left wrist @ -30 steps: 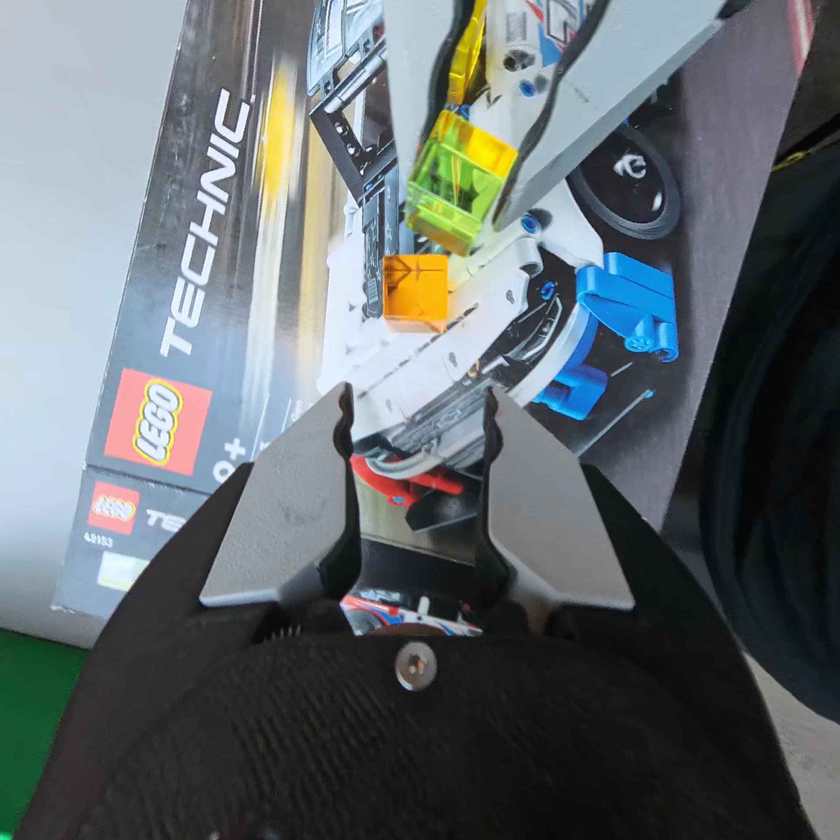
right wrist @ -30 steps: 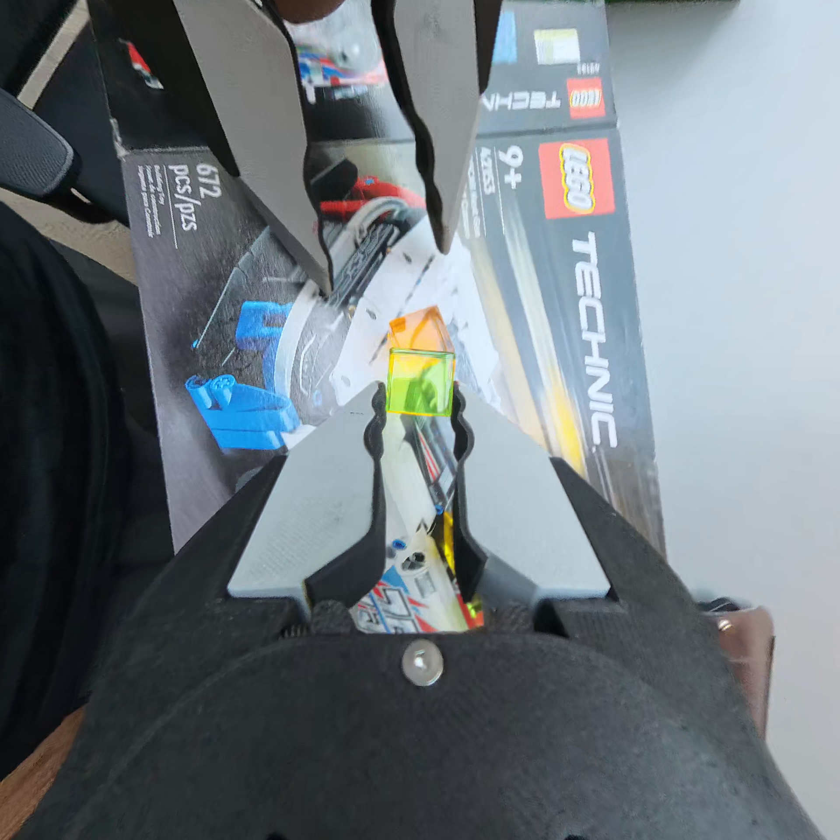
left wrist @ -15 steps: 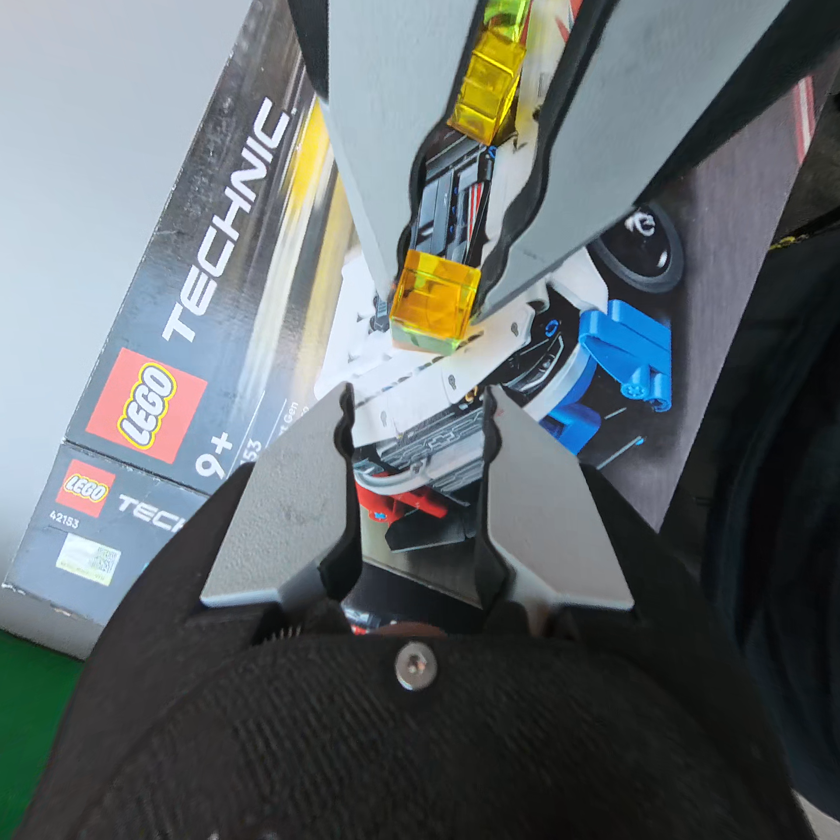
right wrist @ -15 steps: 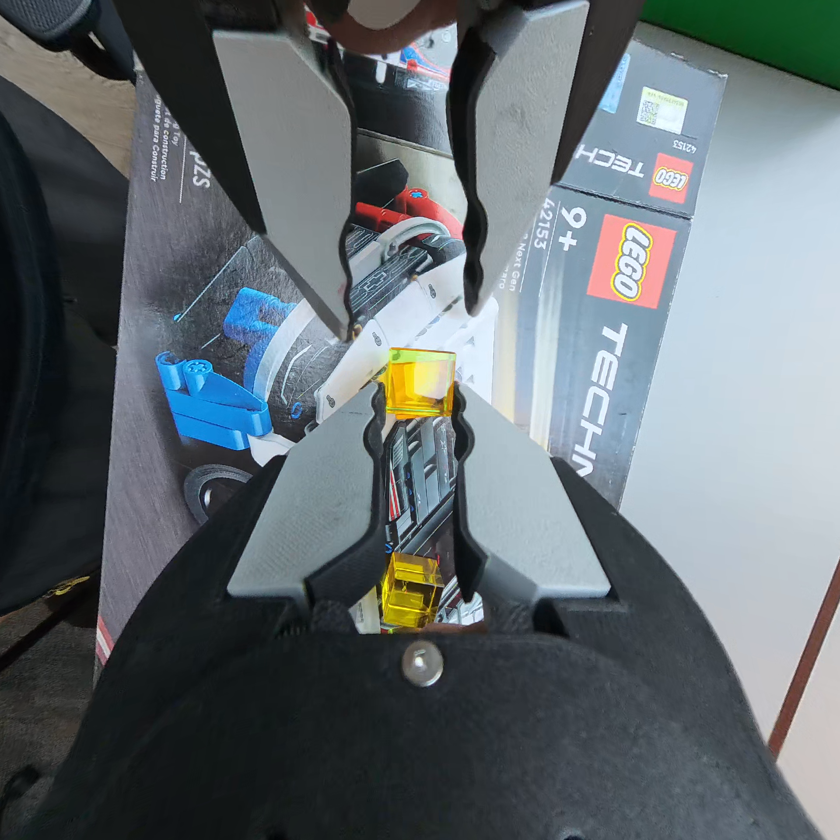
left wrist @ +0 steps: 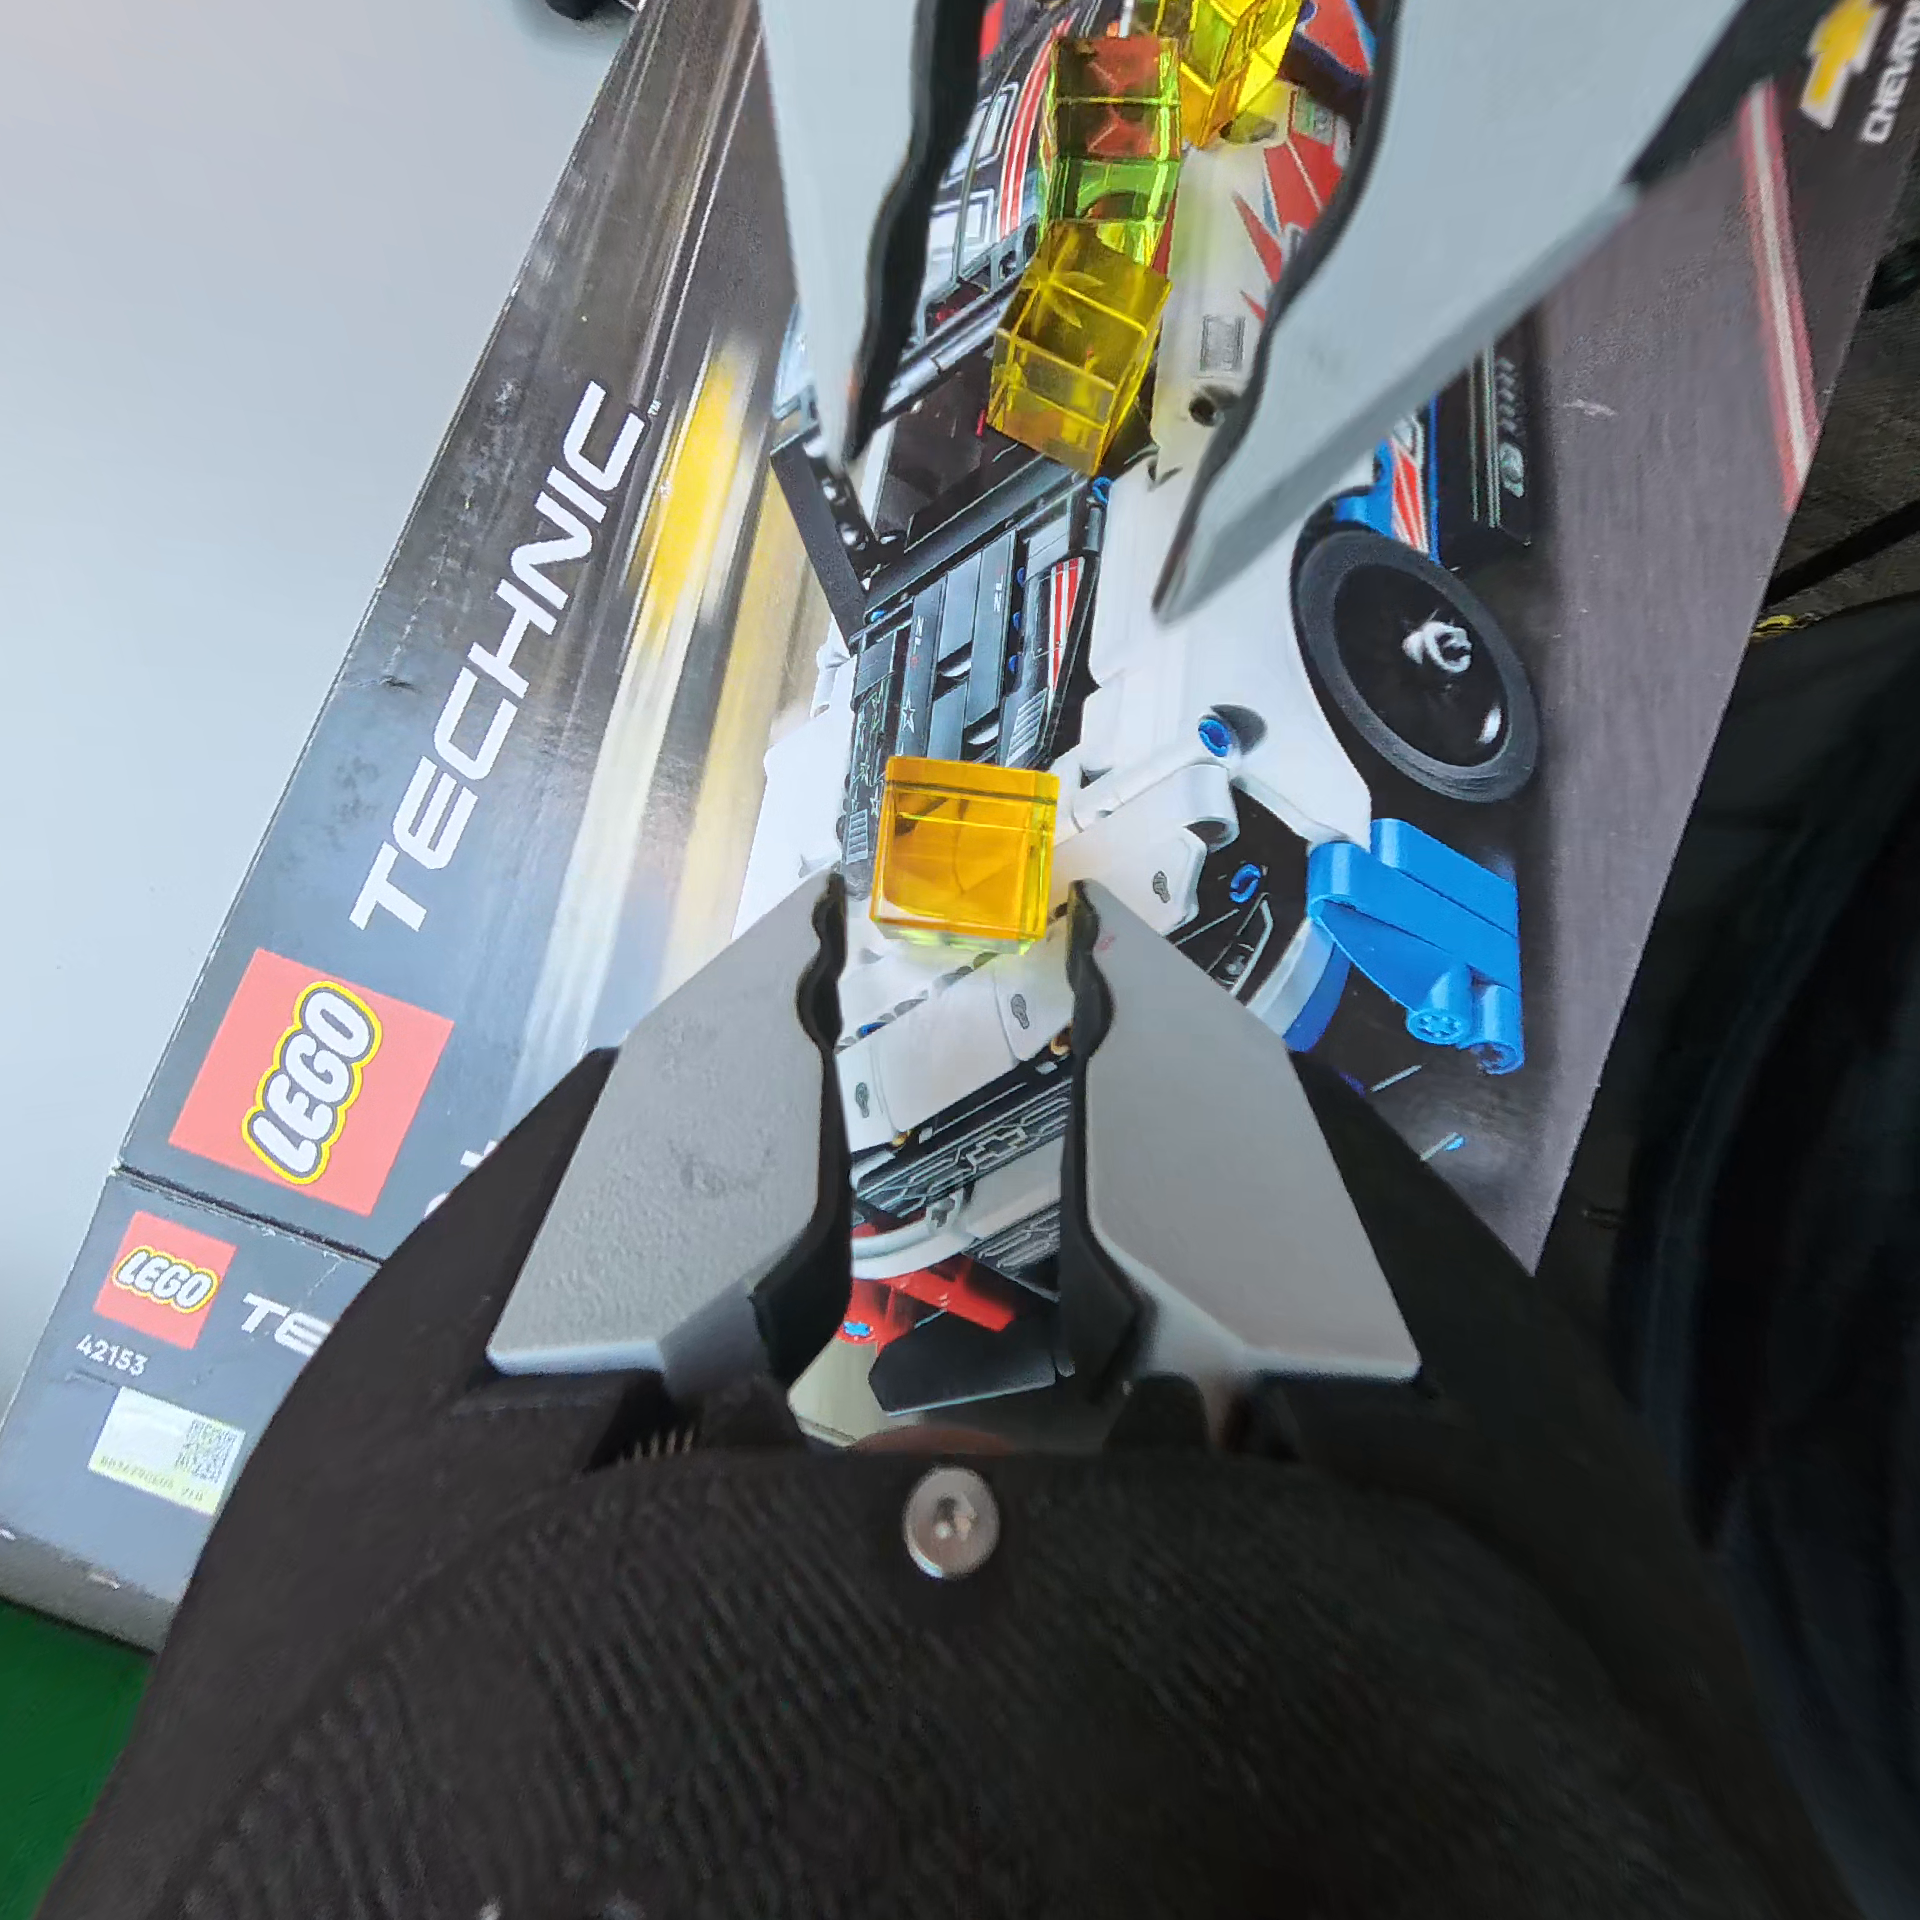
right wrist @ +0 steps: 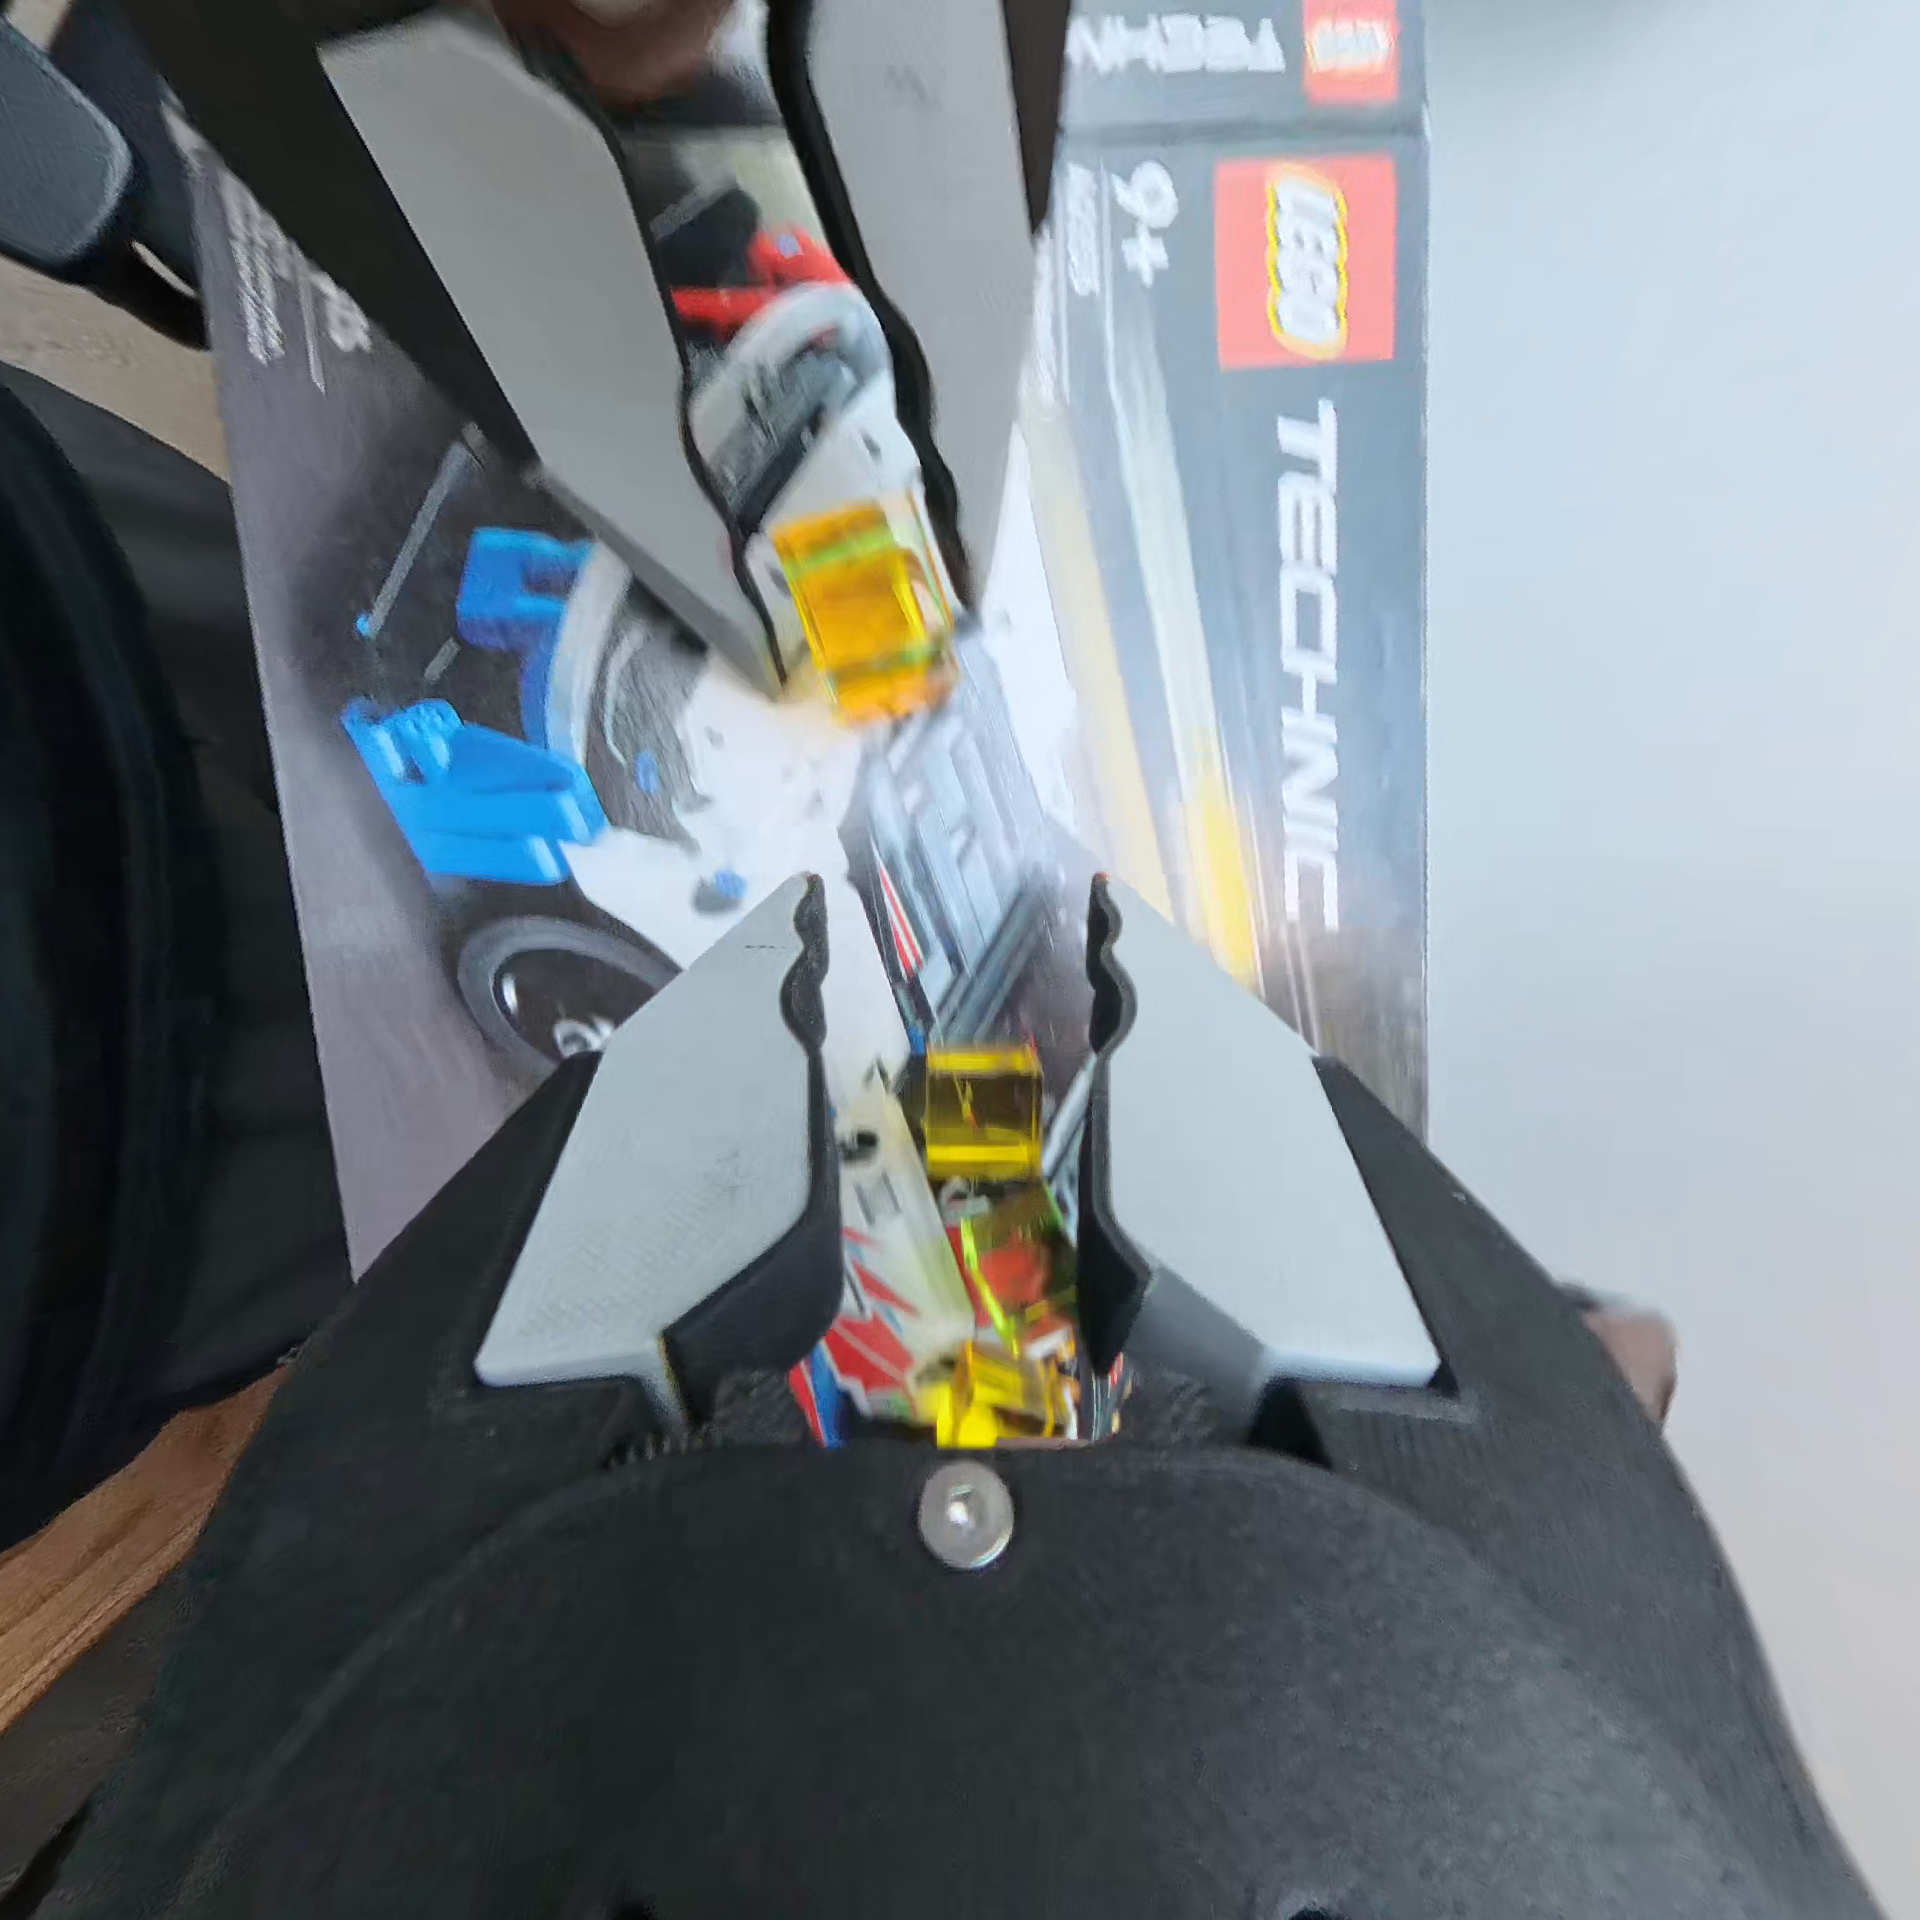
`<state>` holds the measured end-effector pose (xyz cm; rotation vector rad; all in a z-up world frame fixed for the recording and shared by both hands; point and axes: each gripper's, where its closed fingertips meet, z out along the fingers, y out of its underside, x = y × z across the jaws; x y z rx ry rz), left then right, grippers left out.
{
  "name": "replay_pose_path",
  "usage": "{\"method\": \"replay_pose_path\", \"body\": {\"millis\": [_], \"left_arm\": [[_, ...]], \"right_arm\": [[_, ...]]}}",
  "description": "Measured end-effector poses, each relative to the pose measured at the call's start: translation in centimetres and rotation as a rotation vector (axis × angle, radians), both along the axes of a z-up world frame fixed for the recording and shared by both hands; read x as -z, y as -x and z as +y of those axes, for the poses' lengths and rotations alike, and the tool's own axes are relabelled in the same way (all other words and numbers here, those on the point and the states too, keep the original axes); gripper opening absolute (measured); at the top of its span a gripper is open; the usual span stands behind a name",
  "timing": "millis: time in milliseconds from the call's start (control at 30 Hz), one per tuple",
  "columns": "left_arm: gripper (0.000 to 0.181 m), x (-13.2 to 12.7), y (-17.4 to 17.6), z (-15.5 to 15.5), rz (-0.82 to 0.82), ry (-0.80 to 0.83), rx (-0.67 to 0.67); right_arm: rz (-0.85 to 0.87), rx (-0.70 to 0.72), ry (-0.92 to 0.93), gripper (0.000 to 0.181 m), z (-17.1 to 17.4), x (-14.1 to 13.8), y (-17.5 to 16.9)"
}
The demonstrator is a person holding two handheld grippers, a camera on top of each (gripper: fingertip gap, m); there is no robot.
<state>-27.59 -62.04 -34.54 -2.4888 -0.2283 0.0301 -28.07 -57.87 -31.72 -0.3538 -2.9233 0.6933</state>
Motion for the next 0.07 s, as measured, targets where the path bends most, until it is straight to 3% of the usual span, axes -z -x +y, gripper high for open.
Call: {"method": "replay_pose_path", "body": {"millis": [33, 67], "left_arm": [[0.038, 0.1, 0.0, 0.0, 0.001, 0.006, 0.003], [0.034, 0.2, 0.0, -0.1, 0.008, 0.011, 0.008]], "right_arm": [[-0.003, 0.028, -0.013, 0.048, 1.2, 0.1, 0.0], [-0.008, 0.055, -0.025, 0.047, 2.5, 0.3, 0.0]]}}
